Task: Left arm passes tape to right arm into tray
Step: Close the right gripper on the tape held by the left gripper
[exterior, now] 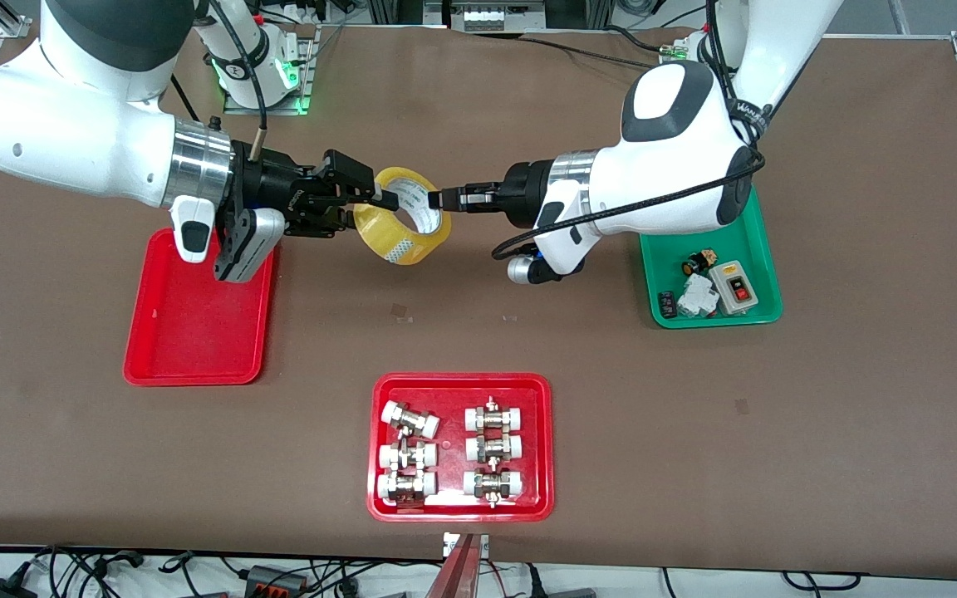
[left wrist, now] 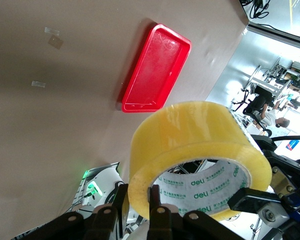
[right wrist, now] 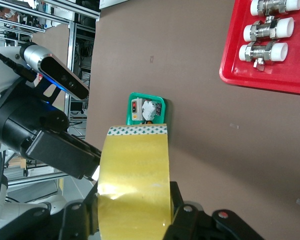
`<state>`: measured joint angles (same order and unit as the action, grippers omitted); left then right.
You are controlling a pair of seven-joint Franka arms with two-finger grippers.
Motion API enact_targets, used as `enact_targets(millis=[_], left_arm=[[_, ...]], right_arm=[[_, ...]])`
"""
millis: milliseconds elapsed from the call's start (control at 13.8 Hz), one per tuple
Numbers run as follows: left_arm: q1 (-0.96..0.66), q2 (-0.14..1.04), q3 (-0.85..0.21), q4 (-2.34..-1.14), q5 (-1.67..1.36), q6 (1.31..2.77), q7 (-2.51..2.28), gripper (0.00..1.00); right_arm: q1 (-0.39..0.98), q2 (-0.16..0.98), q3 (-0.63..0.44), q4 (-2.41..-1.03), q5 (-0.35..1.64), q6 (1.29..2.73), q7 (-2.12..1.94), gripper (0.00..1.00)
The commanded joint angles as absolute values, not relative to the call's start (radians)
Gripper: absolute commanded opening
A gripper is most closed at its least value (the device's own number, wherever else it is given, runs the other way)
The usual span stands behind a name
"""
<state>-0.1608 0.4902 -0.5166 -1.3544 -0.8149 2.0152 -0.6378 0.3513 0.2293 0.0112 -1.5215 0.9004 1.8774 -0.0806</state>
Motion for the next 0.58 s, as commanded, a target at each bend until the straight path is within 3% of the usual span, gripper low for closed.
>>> enact_targets(millis=[0, 363, 436, 509], left_arm=[[-0.163, 0.494, -0.520, -1.333, -0.834, 2.014, -0.626, 0.00], [-0.166, 0.494, -0.520, -1.333, -0.828, 2.014, -0.626, 0.03], [-0.167, 0.492, -0.520, -1.333, -0.828, 2.014, -0.627, 0.21], [-0.167, 0.491, -0.520, -1.335, -0.828, 2.013, -0.638, 0.99]], right_arm=[[0.370, 0.241, 0.005, -1.497, 0.917, 1.881, -0.086, 0.32], [0.370, 0.241, 0.005, -1.497, 0.917, 1.881, -0.087, 0.32], [0.370, 0.241, 0.005, -1.497, 0.914, 1.881, -0.089, 0.32], [0.371, 0.241, 0.005, -1.497, 0.910, 1.881, -0.089, 0.32]])
